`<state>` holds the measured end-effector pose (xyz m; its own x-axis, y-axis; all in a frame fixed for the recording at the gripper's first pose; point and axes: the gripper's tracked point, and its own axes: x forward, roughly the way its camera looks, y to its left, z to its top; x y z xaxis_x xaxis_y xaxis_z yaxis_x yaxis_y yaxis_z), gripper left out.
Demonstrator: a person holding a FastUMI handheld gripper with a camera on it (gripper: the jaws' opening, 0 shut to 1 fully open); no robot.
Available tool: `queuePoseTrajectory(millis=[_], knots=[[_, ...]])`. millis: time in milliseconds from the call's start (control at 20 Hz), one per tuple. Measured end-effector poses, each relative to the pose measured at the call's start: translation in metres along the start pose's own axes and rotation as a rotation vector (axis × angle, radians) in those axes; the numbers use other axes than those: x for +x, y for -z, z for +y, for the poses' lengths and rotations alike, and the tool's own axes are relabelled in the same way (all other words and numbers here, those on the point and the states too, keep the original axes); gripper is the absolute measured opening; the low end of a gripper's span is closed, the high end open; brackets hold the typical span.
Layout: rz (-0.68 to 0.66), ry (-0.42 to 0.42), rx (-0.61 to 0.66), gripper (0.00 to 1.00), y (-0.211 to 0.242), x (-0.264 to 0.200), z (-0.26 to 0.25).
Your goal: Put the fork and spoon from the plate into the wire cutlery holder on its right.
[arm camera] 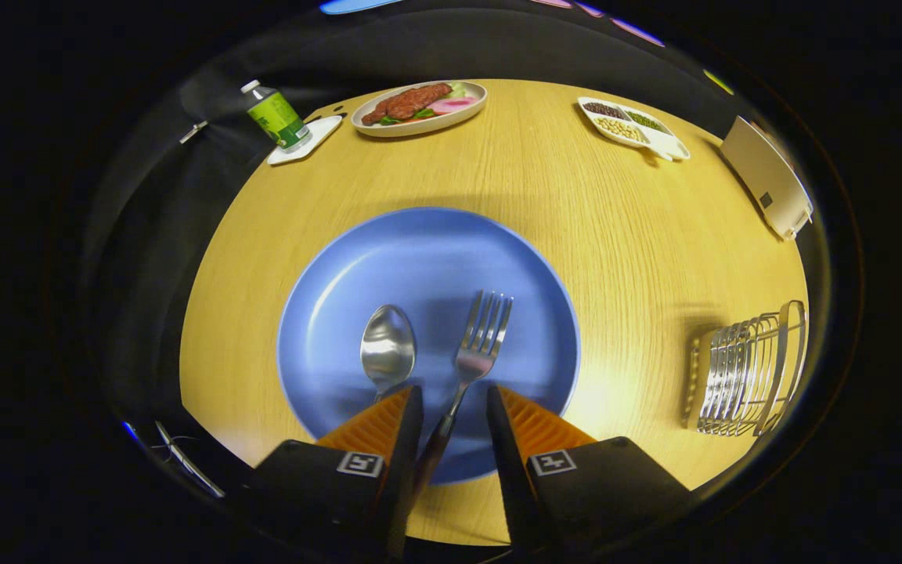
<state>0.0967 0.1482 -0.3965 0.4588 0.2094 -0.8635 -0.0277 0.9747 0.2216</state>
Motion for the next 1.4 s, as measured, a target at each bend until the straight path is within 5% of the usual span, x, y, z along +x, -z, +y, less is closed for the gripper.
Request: queuePoseTrajectory(millis=[150, 200, 300, 1000, 1400], knots=[[0.023, 0.059, -0.006, 0.38, 0.001, 0.002, -0.015], [0.028, 0.054, 0.009, 0.1, -0.002, 0.0, -0.015], [0.036, 0.01, 0.024, 0.07, 0.0, -0.003, -0.009], [-0.123, -0.167, 0.118, 0.06, -0.035, -0.101, -0.01], [-0.141, -0.131, -0.013, 0.06, -0.03, -0.183, -0.078]])
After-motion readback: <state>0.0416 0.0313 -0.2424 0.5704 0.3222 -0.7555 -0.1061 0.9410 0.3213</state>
